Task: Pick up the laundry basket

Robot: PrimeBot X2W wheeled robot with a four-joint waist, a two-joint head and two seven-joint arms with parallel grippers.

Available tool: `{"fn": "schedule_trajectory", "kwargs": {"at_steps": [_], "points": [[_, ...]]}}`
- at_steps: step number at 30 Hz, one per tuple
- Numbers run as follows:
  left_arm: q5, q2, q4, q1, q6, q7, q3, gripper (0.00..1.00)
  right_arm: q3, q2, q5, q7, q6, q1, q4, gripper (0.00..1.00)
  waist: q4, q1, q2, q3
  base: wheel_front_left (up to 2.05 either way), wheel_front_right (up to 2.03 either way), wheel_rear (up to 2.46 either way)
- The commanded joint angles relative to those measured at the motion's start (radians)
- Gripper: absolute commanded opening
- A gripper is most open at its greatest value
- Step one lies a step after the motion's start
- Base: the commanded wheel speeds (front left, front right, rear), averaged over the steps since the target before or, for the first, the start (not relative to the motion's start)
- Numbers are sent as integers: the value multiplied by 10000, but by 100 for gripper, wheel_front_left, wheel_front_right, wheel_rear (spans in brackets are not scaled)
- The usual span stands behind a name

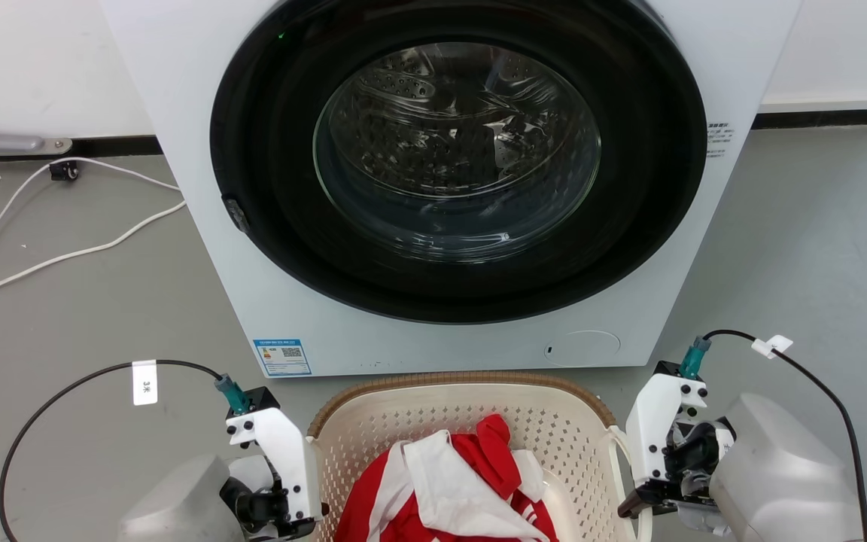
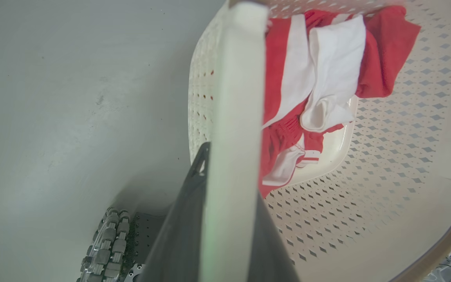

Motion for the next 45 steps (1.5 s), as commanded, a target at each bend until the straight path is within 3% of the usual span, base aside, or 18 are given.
{"fn": "schedule_trajectory", "kwargs": {"at_steps": [1, 45], "points": [[-156, -235, -156, 6, -144, -63, 37, 0, -65, 231, 100, 31, 87, 77, -49, 0, 4, 0, 0, 2, 0, 0, 0], [-412, -209, -160, 8, -145, -116, -169, 0, 175, 241, 516, -23, 88, 107, -51, 0, -19, 0, 0, 19, 0, 0, 0]]}}
